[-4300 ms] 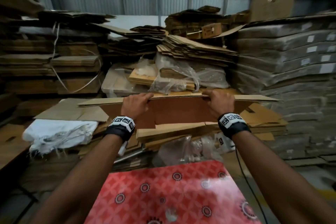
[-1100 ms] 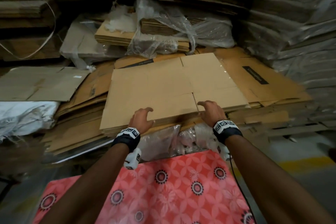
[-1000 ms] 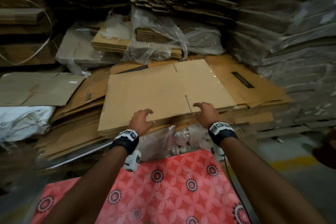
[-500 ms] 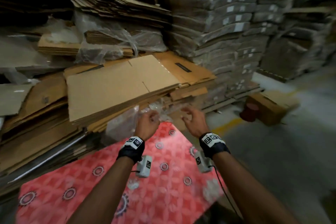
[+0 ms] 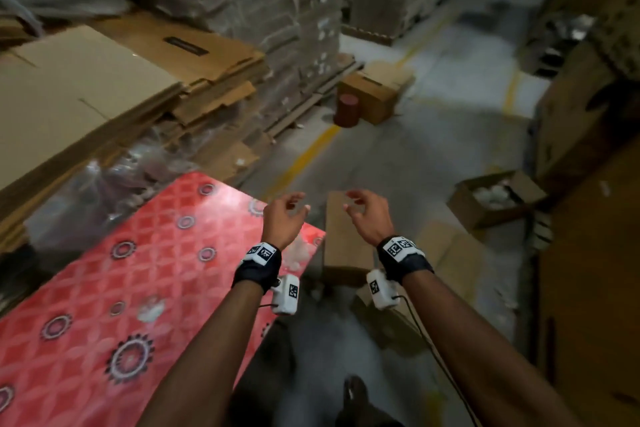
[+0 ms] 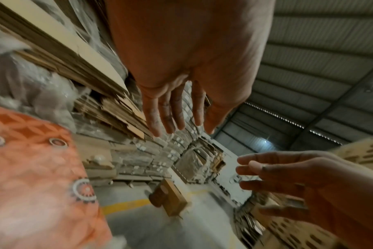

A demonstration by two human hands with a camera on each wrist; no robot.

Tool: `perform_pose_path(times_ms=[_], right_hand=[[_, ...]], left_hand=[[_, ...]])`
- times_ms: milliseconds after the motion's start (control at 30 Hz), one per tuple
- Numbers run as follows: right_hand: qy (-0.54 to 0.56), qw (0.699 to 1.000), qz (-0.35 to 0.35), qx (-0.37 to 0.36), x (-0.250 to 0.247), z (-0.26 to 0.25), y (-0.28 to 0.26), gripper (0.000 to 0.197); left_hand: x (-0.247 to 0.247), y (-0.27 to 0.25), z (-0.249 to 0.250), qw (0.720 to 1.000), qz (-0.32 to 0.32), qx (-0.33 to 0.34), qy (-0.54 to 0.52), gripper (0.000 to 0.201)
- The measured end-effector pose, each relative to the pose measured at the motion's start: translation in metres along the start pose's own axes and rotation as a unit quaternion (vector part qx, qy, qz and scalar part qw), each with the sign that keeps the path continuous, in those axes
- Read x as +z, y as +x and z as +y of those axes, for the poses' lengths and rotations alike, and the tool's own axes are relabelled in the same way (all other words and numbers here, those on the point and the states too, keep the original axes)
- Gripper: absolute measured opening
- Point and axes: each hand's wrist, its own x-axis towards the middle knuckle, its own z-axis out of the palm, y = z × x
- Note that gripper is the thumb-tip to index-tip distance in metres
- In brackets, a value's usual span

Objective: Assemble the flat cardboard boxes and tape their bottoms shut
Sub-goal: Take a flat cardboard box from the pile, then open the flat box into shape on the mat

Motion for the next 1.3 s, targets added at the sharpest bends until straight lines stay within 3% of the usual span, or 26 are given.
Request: perform_pose_path(times_ms=[333,633,800,1033,1133,1300], right_hand=[[0.033,0.987,0.032,0.152,-0.059,0.163,-0.016,0.031],[0.074,0.956,0.073,0.276,-0.088,0.306,-0.031,0.026],[0.087,0.920,0.065,0.376,-0.092,0.365,-0.042,0.025],[0.037,0.872,0.029,0.487,-0.079,0.438,-0.055,0.036],[0.031,0.855,0.006,0.518,-0.075,0.469,-0.055,0.044],[0.031,0.835,0.013,0.549,-0.056,0.523,-0.052,0.047]], left_hand=[[0.166,0.018,0.018,0.994,-0.109,-0.026,0.017,0.023],[0.303,0.024,-0.008,0.968,-0.225,-0.098,0.060,0.022],[0.356,0.041,-0.029,0.940,-0.308,-0.119,0.080,0.021],[0.431,0.084,-0.092,0.881,-0.436,-0.103,0.154,0.027],[0.466,0.103,-0.120,0.863,-0.461,-0.091,0.184,0.036],[0.522,0.119,-0.148,0.845,-0.477,-0.096,0.220,0.023]])
